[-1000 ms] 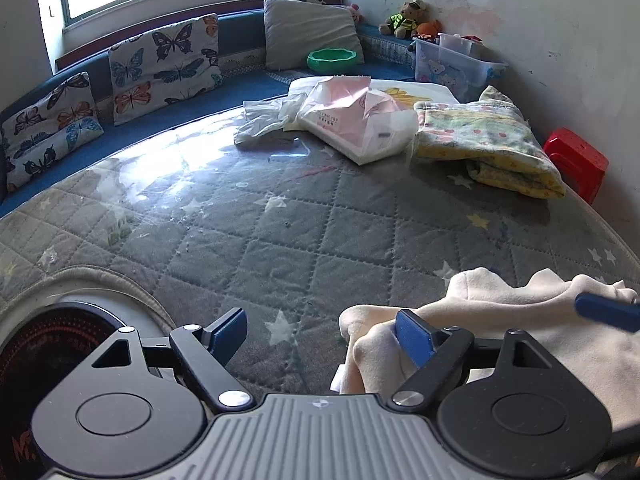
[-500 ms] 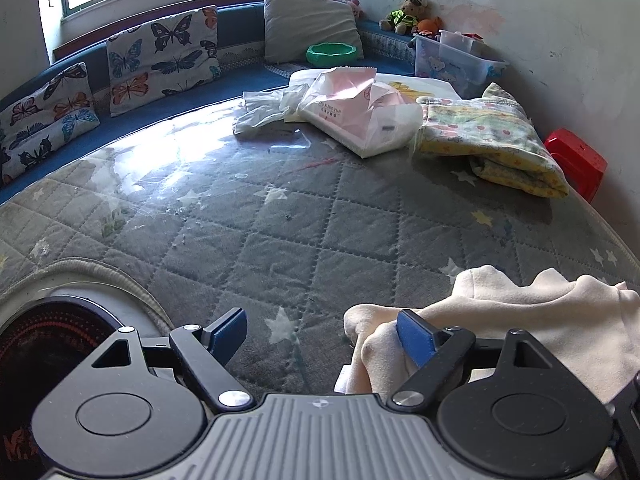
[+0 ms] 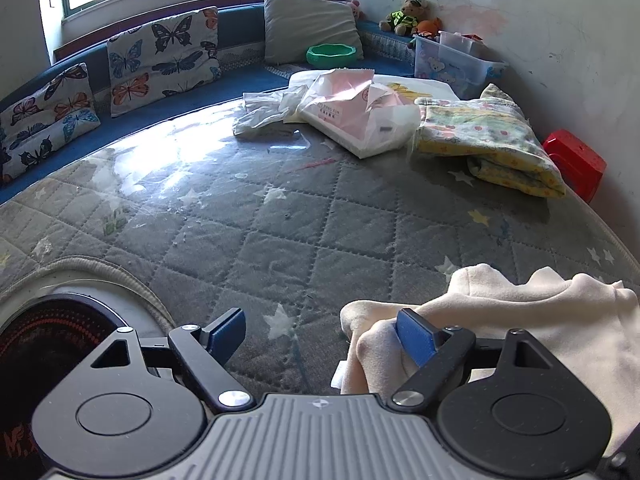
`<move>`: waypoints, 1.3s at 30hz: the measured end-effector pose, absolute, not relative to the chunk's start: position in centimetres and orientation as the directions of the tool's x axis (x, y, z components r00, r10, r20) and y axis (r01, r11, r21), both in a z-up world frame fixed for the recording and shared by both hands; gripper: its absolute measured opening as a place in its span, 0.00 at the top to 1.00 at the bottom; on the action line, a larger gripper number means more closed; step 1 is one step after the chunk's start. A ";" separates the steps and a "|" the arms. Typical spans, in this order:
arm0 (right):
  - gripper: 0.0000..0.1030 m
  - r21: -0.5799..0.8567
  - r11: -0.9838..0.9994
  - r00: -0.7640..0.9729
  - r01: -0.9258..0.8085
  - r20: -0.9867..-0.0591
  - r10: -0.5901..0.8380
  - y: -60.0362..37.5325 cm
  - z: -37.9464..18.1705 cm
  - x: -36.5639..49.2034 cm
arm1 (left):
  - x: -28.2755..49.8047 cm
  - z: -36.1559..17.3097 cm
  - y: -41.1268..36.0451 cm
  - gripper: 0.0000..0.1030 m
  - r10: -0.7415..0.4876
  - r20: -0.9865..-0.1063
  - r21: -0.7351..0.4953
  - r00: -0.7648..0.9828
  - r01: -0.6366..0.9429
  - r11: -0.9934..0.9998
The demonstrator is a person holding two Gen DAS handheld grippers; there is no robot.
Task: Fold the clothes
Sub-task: 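Withdraw both grippers from the folded shirt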
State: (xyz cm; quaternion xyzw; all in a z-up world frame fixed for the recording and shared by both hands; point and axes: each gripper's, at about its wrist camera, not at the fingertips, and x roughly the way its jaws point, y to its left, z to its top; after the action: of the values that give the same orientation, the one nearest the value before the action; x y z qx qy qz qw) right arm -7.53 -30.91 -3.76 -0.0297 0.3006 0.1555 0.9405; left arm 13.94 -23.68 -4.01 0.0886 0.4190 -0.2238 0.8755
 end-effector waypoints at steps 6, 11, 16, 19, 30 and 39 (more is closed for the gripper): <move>0.13 0.039 0.971 0.780 -0.235 -0.588 0.212 -33.1 -3.3 -9.2 | 12.4 -3.4 -23.3 0.16 -0.336 -0.765 -0.038 0.549 0.483 0.875; 0.10 0.044 0.989 0.790 -0.142 -0.597 0.140 -34.9 -3.2 -10.7 | 10.6 -2.9 -22.9 0.13 -0.355 -0.754 -0.043 0.552 0.499 0.866; 0.08 0.052 0.997 0.794 -0.055 -0.603 0.075 -36.5 -3.4 -11.8 | 8.7 -2.6 -22.5 0.09 -0.362 -0.747 -0.046 0.557 0.500 0.865; 0.08 0.059 0.998 0.793 -0.014 -0.607 0.047 -37.1 -3.7 -12.5 | 7.4 -2.5 -22.1 0.07 -0.365 -0.747 -0.051 0.556 0.500 0.864; 0.04 0.076 0.993 0.788 0.095 -0.615 -0.028 -37.8 -3.9 -15.3 | 2.9 -2.1 -20.7 0.00 -0.347 -0.738 -0.025 0.578 0.491 0.871; 0.03 0.073 0.989 0.770 0.131 -0.636 -0.055 -37.5 -4.1 -16.3 | 0.5 -2.3 -19.9 0.00 -0.345 -0.750 -0.040 0.564 0.482 0.875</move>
State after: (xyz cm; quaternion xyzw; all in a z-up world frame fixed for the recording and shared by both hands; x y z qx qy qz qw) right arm -16.34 -37.46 -4.14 0.0565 0.3358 -0.0496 0.9389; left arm 0.50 -19.94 -2.33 0.0851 0.4036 -0.2349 0.8802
